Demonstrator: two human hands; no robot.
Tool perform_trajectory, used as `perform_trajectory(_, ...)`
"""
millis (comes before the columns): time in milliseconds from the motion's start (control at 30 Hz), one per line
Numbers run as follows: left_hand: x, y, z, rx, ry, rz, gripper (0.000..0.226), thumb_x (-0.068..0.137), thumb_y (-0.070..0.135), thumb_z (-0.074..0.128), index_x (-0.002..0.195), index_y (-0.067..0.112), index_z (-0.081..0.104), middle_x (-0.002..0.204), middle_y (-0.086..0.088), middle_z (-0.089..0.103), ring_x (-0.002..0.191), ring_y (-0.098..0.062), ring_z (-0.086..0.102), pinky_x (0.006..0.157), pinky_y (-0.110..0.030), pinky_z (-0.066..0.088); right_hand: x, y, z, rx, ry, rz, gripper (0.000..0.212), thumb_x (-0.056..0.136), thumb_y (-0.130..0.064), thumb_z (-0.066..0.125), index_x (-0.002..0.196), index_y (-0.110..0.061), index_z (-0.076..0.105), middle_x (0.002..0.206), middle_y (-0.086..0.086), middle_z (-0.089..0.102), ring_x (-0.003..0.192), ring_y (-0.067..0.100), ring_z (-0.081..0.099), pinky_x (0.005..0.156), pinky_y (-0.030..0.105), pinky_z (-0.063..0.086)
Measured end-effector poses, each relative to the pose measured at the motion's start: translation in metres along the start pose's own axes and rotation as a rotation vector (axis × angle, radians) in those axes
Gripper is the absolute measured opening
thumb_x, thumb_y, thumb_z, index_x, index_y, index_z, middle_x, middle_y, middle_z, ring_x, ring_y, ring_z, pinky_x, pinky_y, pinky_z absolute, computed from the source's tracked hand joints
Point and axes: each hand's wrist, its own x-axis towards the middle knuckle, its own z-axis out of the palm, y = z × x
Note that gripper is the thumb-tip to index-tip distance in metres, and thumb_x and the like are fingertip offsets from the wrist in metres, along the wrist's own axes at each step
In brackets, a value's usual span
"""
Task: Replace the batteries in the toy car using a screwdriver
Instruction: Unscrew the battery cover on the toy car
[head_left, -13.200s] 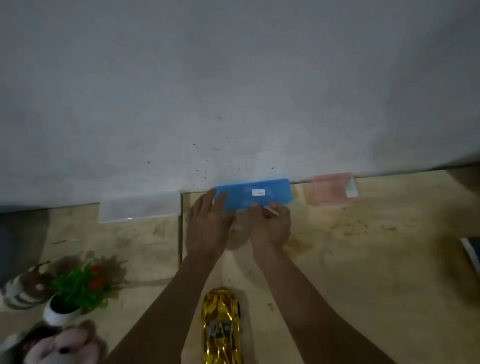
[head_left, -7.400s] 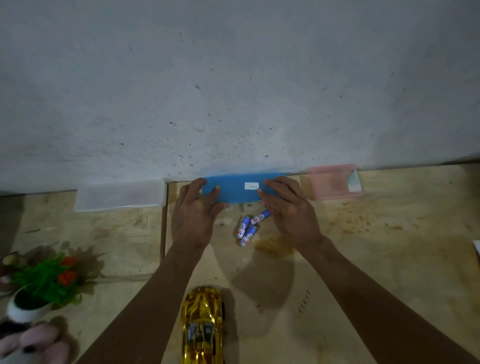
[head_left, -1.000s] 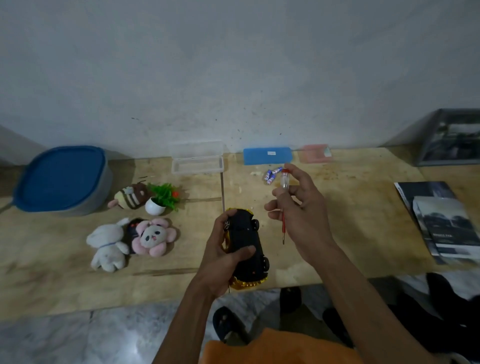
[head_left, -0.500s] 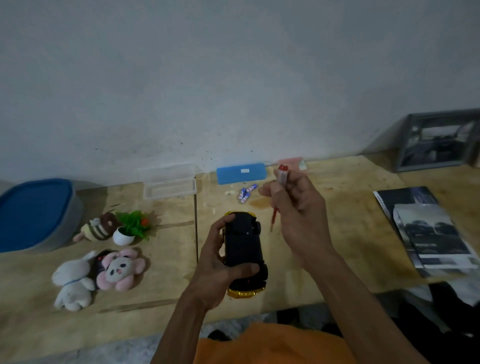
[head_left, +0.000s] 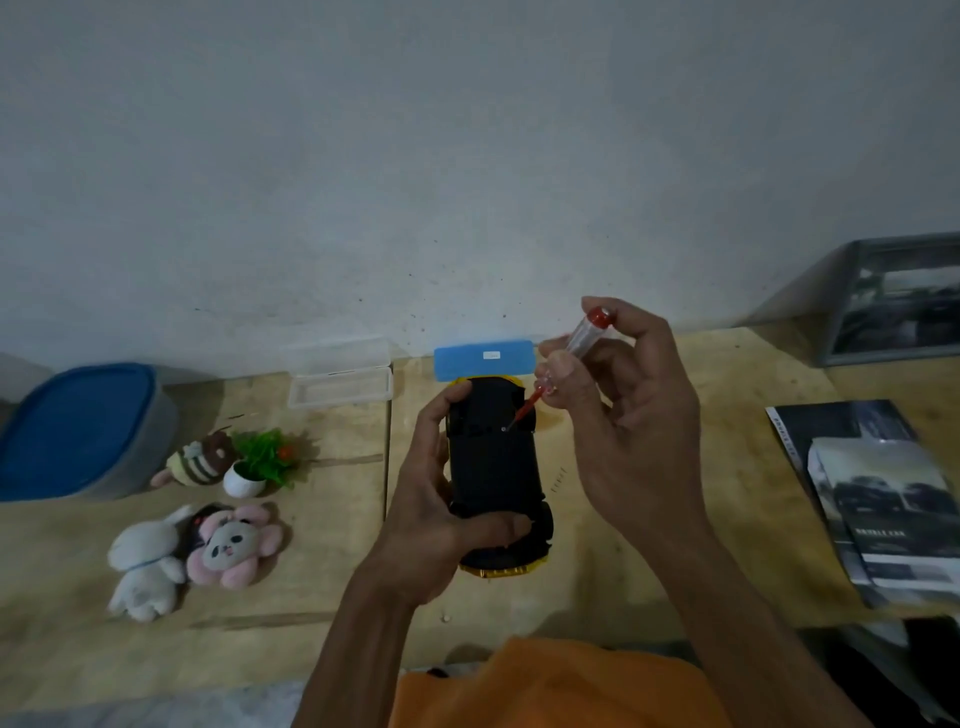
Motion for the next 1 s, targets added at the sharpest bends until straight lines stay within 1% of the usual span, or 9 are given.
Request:
perform_trajectory(100, 0.000, -0.001, 0.002, 0.001, 0.027, 0.010, 0.112, 0.057, -0.014, 0.083, 0.146, 0.036, 0.036, 0.138, -0.018, 0.051, 0.104, -0.051, 0.063, 0.077, -0.055, 0.058, 0.003, -0.001, 0.001, -0.018, -0.013, -0.030, 0.034, 0.098, -0.011, 0.062, 0.128, -0.022, 0.049, 0.098, 0.002, 0.074, 0.092, 0.021, 0.073, 0.076, 0.027, 0.060)
perform_trajectory(267, -0.006, -0.001, 0.004, -0.013, 0.059, 0.008, 0.109, 0.054, -0.001, 0.087, 0.144, 0.036, 0.039, 0.136, -0.018, 0.053, 0.102, -0.049, 0.063, 0.075, -0.050, 0.057, 0.000, 0.000, 0.002, -0.017, -0.022, -0.031, 0.033, 0.098, -0.011, 0.063, 0.126, -0.022, 0.050, 0.096, 0.001, 0.073, 0.090, 0.022, 0.073, 0.076, 0.033, 0.061)
perform_trajectory(333, -0.008, -0.001, 0.004, -0.013, 0.064, 0.004, 0.110, 0.053, 0.000, 0.088, 0.145, 0.036, 0.038, 0.136, -0.018, 0.053, 0.104, -0.049, 0.062, 0.075, -0.049, 0.057, -0.003, -0.001, 0.003, -0.014, -0.012, -0.029, 0.033, 0.098, -0.010, 0.063, 0.126, -0.021, 0.050, 0.095, 0.002, 0.073, 0.088, 0.021, 0.073, 0.076, 0.035, 0.062)
perform_trajectory(500, -0.015, -0.002, 0.001, -0.006, 0.070, -0.004, 0.112, 0.052, -0.002, 0.087, 0.145, 0.034, 0.037, 0.135, -0.019, 0.054, 0.104, -0.049, 0.063, 0.077, -0.053, 0.058, -0.010, -0.004, 0.007, -0.013, -0.003, -0.019, 0.033, 0.098, -0.010, 0.063, 0.127, -0.017, 0.050, 0.096, 0.004, 0.073, 0.088, 0.019, 0.074, 0.074, 0.033, 0.062)
perform_trajectory(667, -0.019, -0.001, -0.001, 0.003, 0.065, -0.009, 0.112, 0.052, -0.004, 0.087, 0.145, 0.034, 0.037, 0.137, -0.017, 0.054, 0.106, -0.048, 0.063, 0.079, -0.053, 0.058, -0.015, -0.005, 0.007, -0.019, 0.016, -0.043, 0.032, 0.098, -0.008, 0.062, 0.127, -0.014, 0.050, 0.097, 0.000, 0.073, 0.088, 0.021, 0.073, 0.077, 0.043, 0.061)
perform_trajectory(700, -0.020, -0.001, 0.000, 0.004, 0.066, -0.008, 0.112, 0.052, -0.004, 0.087, 0.145, 0.034, 0.038, 0.137, -0.017, 0.054, 0.106, -0.048, 0.063, 0.078, -0.053, 0.058, -0.015, -0.005, 0.007, -0.019, 0.015, -0.043, 0.032, 0.098, -0.009, 0.062, 0.127, -0.014, 0.050, 0.097, 0.000, 0.073, 0.088, 0.021, 0.073, 0.077, 0.042, 0.061)
perform_trajectory(833, -0.021, -0.001, 0.002, 0.002, 0.061, -0.002, 0.110, 0.053, -0.003, 0.087, 0.145, 0.034, 0.038, 0.136, -0.017, 0.055, 0.106, -0.046, 0.064, 0.078, -0.050, 0.058, -0.019, -0.005, 0.008, -0.018, 0.017, -0.025, 0.033, 0.098, -0.009, 0.062, 0.129, -0.010, 0.050, 0.097, 0.000, 0.073, 0.088, 0.019, 0.073, 0.074, 0.028, 0.060)
perform_trajectory(900, -0.022, 0.000, 0.002, -0.004, 0.060, -0.001, 0.109, 0.054, -0.003, 0.086, 0.144, 0.034, 0.038, 0.135, -0.017, 0.055, 0.105, -0.045, 0.065, 0.077, -0.048, 0.058, -0.020, -0.005, 0.008, -0.031, 0.019, -0.036, 0.034, 0.098, -0.008, 0.062, 0.129, -0.010, 0.050, 0.098, -0.002, 0.073, 0.089, 0.019, 0.073, 0.073, 0.027, 0.060)
perform_trajectory(1000, -0.023, 0.000, 0.003, -0.016, 0.060, -0.001, 0.107, 0.055, -0.003, 0.086, 0.144, 0.034, 0.039, 0.136, -0.017, 0.055, 0.107, -0.046, 0.064, 0.079, -0.051, 0.058, -0.021, -0.005, 0.008, -0.053, 0.009, -0.058, 0.033, 0.098, -0.009, 0.062, 0.129, -0.011, 0.049, 0.098, -0.001, 0.073, 0.087, 0.020, 0.073, 0.072, 0.032, 0.061)
